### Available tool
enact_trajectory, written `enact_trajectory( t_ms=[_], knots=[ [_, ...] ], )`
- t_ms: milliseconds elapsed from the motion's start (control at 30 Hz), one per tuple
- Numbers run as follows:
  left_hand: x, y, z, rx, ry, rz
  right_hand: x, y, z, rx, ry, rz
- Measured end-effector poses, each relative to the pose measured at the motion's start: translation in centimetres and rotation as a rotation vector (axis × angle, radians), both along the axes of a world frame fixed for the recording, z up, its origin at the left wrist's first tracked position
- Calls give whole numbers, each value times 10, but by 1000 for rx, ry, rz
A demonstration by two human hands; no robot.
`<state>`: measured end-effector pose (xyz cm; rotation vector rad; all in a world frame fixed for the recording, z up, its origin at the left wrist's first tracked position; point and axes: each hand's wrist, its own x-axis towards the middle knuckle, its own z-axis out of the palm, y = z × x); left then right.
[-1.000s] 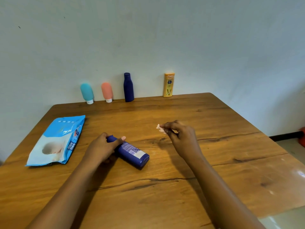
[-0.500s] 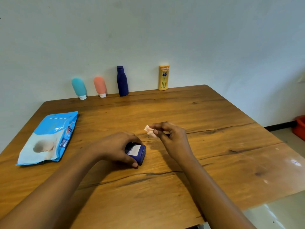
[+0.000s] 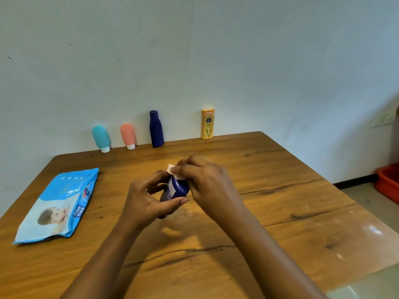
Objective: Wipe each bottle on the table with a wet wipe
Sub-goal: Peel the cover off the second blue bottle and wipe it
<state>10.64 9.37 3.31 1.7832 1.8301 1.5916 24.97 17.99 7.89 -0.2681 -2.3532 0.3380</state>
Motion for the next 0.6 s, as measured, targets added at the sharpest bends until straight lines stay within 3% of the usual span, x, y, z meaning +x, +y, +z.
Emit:
enact_trajectory(
  t_ms=[200, 267, 367, 600],
  knots=[
    [-1, 0, -18, 47, -117, 53, 21, -10, -18, 53, -99, 53],
    [0, 0, -18, 46, -152, 33, 33, -3, -12, -120, -109, 97],
    [3, 1, -16, 41, -153, 0, 38, 12, 6, -338, 27, 74],
    [5, 2, -18, 95, -181, 6, 3, -10, -5, -7, -78, -2]
  ],
)
